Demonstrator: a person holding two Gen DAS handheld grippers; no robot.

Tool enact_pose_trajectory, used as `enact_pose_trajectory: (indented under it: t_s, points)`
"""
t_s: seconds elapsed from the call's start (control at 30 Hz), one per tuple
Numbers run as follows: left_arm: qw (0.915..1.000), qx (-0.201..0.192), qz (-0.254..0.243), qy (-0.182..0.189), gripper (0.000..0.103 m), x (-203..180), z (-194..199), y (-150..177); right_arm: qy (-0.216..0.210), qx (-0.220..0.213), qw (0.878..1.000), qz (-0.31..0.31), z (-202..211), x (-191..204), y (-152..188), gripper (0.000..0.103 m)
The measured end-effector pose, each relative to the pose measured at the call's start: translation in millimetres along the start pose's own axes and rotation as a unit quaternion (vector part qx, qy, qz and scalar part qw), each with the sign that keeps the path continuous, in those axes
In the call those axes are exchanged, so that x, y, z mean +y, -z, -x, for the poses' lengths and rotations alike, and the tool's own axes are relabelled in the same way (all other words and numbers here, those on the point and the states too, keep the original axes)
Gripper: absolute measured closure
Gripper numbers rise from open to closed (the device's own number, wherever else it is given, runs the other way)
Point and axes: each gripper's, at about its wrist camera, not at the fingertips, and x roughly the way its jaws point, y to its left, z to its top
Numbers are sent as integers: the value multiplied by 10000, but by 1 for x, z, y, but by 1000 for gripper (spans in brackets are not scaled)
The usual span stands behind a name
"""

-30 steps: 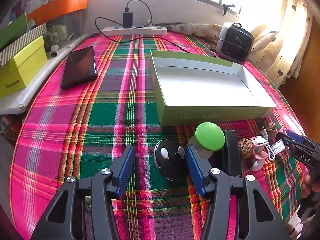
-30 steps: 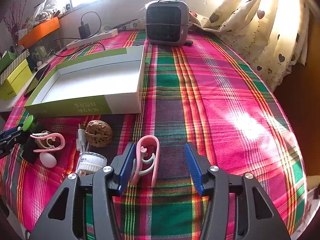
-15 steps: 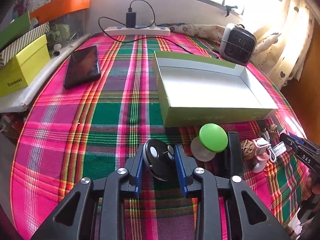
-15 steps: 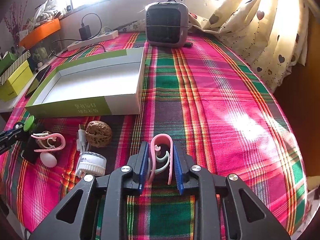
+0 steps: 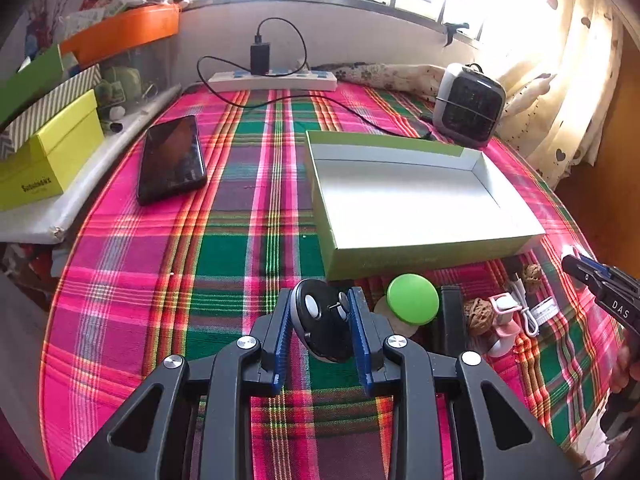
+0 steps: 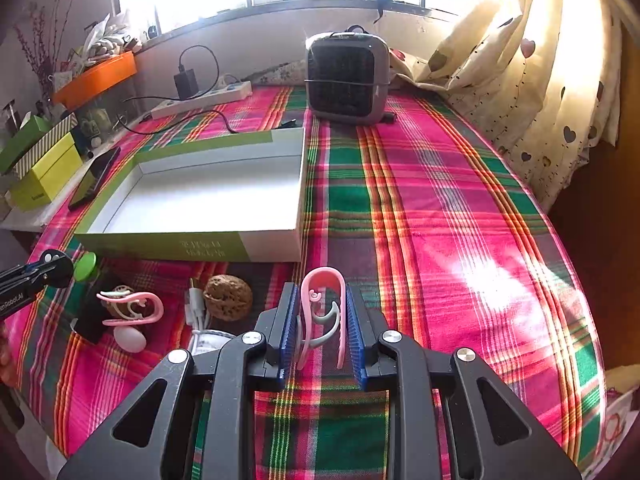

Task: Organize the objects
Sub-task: 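Carry black puck with left tool into white box while right carries pink clip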

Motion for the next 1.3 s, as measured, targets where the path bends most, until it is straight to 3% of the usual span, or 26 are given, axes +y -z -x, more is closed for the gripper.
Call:
enact_pose_trajectory:
  t_s: [0.4, 0.73, 1.3]
  points:
    - [9991, -42, -126, 410, 78, -14, -9, -40, -357, -60, 9989, 297, -11, 23, -47, 79]
    - [9986, 39, -332, 403, 78, -26, -44, -75, -686, 171, 9970, 325, -49, 42, -81, 79]
    - [9976, 408, -384, 409, 78, -31, -101, -105, -625, 625, 9950, 470, -113, 60, -108, 79]
